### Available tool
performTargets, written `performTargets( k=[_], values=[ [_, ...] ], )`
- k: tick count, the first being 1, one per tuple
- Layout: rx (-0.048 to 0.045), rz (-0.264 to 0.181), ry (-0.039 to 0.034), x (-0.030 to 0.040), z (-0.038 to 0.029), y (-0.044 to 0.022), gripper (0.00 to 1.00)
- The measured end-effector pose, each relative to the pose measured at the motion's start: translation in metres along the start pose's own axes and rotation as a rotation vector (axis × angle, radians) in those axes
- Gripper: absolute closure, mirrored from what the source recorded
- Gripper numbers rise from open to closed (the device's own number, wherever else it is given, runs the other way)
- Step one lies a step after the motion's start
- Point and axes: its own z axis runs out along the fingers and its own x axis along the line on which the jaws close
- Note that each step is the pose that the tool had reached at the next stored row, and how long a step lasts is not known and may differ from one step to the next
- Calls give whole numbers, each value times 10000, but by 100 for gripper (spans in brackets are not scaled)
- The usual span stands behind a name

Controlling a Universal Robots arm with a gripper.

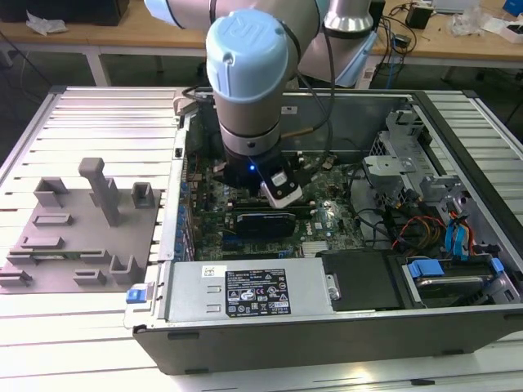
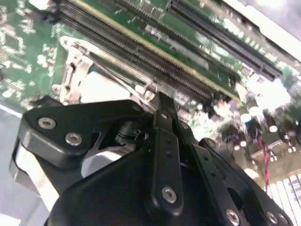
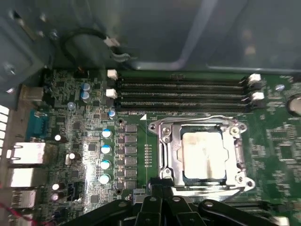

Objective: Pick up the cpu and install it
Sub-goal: 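Install the second cpu locking lever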

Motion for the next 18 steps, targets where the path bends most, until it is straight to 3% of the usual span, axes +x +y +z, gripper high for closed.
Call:
performTargets(
  k=[2, 4, 5, 12, 18],
  values=[
    [2, 17, -4, -8, -102, 28, 89],
    [2, 34, -10, -20, -252, 71, 89],
    [4, 36, -10, -23, -285, 80, 89],
    [11, 103, -37, -32, -396, 113, 89],
    [11, 102, -38, -32, -398, 113, 89]
  ],
)
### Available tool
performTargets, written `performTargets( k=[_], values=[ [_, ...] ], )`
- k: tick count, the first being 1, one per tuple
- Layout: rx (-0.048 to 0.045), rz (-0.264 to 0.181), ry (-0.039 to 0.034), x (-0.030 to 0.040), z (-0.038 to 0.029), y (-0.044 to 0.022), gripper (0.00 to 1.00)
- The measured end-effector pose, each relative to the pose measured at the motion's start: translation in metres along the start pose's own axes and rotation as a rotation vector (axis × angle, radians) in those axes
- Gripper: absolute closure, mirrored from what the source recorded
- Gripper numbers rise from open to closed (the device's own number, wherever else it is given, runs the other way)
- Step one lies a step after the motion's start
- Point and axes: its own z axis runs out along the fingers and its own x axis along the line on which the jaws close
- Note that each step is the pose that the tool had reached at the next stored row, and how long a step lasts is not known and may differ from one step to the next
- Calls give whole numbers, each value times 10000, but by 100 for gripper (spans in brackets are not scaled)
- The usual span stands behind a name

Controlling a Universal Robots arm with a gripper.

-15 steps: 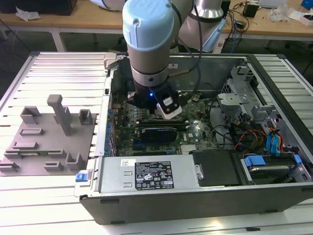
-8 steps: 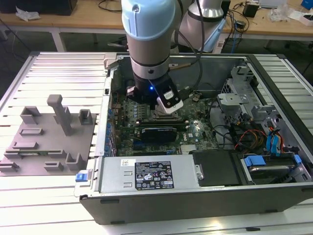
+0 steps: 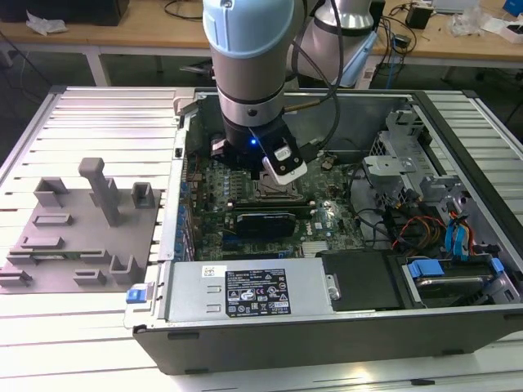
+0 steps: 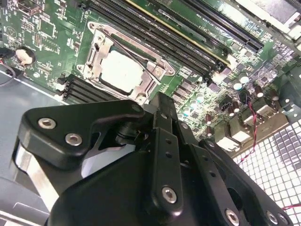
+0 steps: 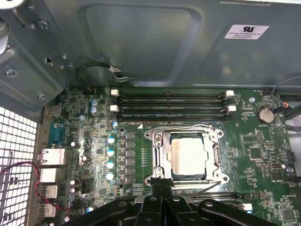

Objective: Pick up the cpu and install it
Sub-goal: 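Install the second cpu locking lever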

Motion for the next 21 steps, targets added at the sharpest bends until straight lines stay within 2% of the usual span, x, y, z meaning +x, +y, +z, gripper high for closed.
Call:
performTargets(
  k=[3, 7, 10, 15, 16, 18, 21],
  values=[
    [0, 0, 0, 0, -1, 0, 89],
    [-2, 3, 11, -13, -64, 10, 89],
    [4, 39, 95, -57, -72, -24, 89],
    [7, 71, 170, -137, -79, -74, 89],
    [8, 86, 215, -162, -78, -91, 89],
    [10, 103, 266, -197, -53, -108, 89],
    [11, 115, 273, -340, 41, -131, 89]
  ],
)
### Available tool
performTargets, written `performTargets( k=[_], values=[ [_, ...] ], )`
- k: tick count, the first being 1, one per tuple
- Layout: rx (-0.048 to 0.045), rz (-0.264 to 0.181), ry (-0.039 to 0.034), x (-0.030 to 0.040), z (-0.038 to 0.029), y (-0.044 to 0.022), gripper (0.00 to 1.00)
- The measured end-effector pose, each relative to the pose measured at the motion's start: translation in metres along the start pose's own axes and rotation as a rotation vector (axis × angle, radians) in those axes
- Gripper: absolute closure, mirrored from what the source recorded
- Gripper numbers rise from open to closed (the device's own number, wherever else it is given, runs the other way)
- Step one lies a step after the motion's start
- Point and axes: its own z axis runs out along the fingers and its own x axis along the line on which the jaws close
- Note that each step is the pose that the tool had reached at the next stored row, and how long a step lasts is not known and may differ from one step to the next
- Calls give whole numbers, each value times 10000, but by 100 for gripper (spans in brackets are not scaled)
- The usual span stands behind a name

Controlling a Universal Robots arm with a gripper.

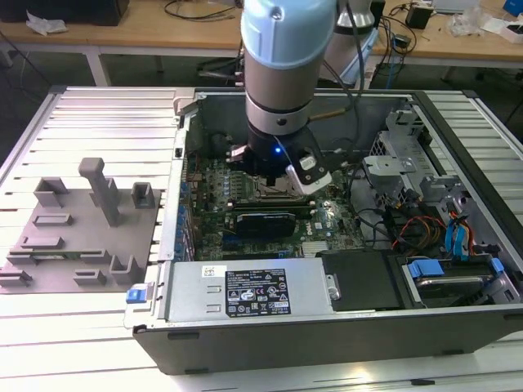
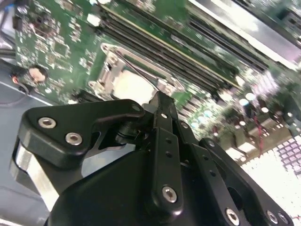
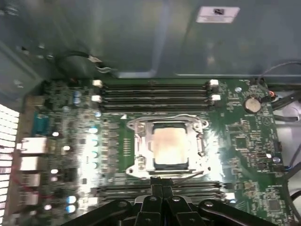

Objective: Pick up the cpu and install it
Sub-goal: 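Install the second cpu locking lever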

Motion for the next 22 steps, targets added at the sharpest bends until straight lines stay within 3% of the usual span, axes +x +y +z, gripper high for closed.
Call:
performTargets(
  k=[1, 4, 5, 8, 15, 22],
  values=[
    [0, 3, 2, -25, 22, -5, 89],
    [5, 65, -12, -14, 84, -21, 89],
    [30, 125, -30, 31, 136, -17, 89],
    [54, 179, -45, 109, 208, 4, 89],
    [111, 408, -109, 193, 340, -1, 89],
    [116, 492, -131, 224, 342, -68, 89]
  ],
)
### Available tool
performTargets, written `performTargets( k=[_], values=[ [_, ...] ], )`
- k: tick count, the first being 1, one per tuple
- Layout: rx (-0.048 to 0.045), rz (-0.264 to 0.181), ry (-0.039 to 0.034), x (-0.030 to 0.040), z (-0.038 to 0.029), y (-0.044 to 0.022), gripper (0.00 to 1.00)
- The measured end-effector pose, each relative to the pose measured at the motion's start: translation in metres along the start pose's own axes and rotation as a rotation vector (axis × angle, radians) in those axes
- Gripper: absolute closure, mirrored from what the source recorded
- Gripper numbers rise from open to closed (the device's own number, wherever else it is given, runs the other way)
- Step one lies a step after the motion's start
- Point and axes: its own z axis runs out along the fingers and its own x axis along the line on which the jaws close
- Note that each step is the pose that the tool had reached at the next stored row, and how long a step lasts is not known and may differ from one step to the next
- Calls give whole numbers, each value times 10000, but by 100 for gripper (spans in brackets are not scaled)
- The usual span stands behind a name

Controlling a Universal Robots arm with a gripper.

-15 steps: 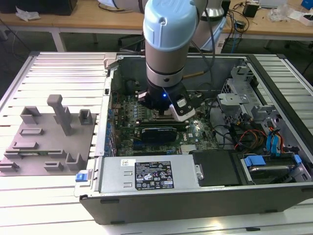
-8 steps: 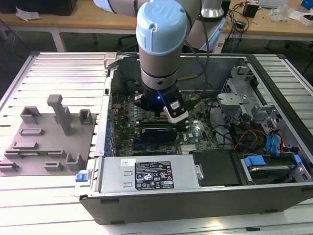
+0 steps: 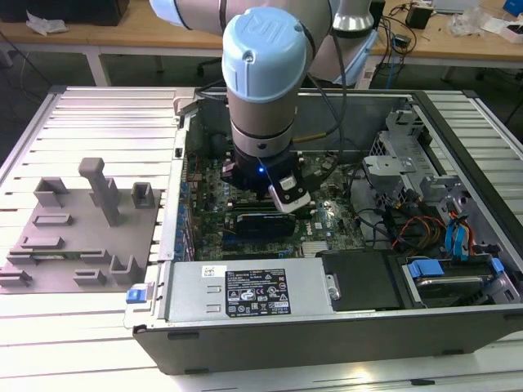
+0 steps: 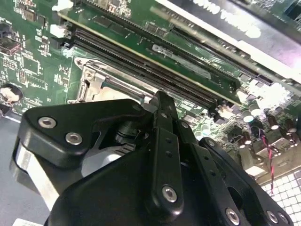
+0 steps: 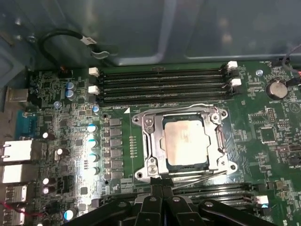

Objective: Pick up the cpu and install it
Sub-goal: 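Install the second cpu locking lever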

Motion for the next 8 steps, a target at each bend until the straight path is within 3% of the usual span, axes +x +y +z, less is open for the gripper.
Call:
performTargets(
  k=[8],
  values=[
    [-23, 138, -34, 164, 60, -32, 89]
  ],
)
